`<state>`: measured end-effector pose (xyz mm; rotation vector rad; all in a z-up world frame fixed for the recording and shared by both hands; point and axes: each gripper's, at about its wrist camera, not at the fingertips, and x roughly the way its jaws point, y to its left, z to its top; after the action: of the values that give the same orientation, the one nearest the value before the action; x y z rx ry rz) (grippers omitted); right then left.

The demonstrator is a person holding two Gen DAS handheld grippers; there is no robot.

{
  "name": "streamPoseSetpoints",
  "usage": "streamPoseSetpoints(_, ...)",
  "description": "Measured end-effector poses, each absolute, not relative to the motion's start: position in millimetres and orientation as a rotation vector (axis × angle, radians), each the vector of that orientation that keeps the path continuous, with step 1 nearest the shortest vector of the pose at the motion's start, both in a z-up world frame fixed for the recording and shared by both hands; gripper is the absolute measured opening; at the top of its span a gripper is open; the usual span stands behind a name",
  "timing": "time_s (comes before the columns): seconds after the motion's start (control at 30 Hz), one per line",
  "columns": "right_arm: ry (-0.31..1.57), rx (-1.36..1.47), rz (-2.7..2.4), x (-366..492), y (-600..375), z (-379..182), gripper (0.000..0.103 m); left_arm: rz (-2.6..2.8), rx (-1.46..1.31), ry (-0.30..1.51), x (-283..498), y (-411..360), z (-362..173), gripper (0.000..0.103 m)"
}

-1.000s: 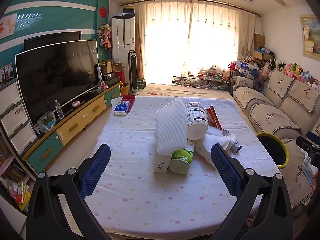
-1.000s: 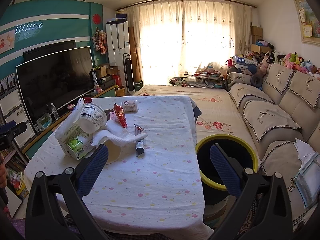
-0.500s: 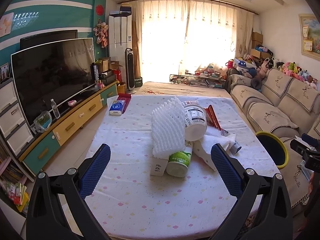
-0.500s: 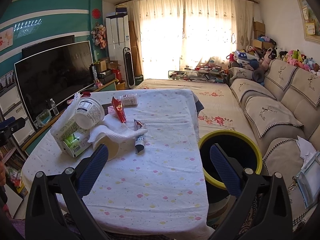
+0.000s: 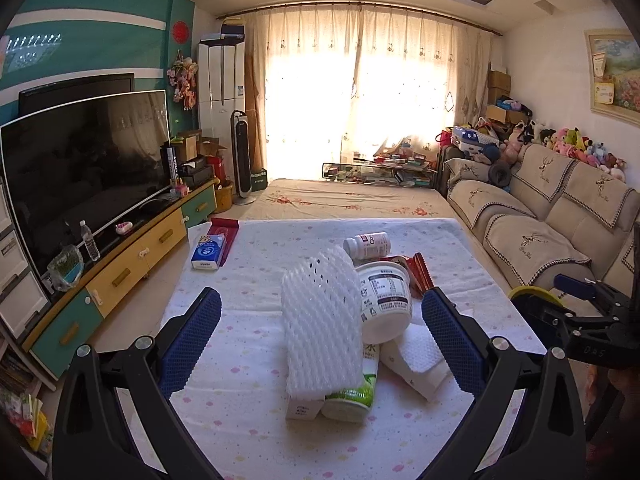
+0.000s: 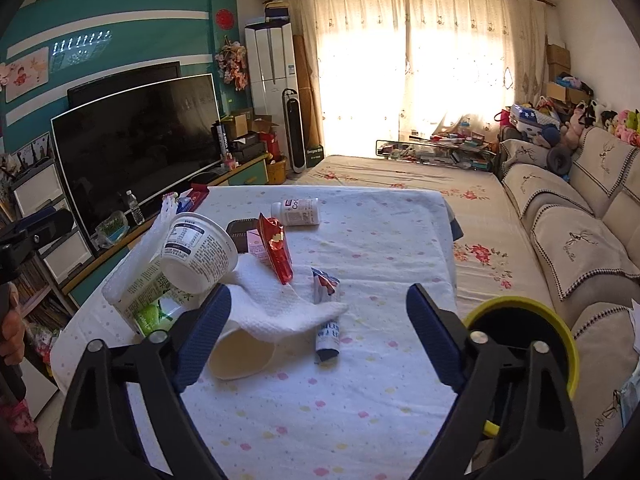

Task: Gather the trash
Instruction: 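Grasp the red snack bag with the right tool and lift it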

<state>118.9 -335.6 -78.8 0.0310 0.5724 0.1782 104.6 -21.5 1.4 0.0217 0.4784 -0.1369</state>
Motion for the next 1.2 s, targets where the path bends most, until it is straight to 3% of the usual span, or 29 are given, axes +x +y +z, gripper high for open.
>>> streamPoseSetpoints(0.2, 0.639, -0.011, 0.272, 179, -303, -95, 0.051, -0.146, 0.008, 0.489, 142, -16, -4, 0.099)
streamPoseSetpoints(0.27, 0.648, -0.019, 0.286, 197, -295, -99, 0.047, -0.148, 0.007, 0.492, 156, -13, -6, 0.099)
streamPoseSetpoints(0.57, 0.715, -0.024, 0.303, 257, -274, -119, 0.046, -0.179, 0.007, 0.483, 209, -9, -10, 0.099)
streamPoseSetpoints(0.63, 0.734, -0.026, 0.303, 264, -272, -123, 0.04, -0.194, 0.015, 0.478, 219, -11, -11, 0.099)
streamPoseSetpoints(0.7, 0.751, -0.023, 0.311, 270, -271, -126, 0.024, -0.21, 0.019, 0.473, 229, -11, -12, 0.099)
streamPoseSetpoints(0.83, 0.759, 0.009, 0.326, 273, -277, -128, 0.008, -0.239, 0.014, 0.462, 247, -12, -13, 0.099)
streamPoseSetpoints(1.2, 0.633, 0.126, 0.157, 235, -351, -88, 0.007, -0.307, -0.017, 0.461, 258, -14, -24, 0.099)
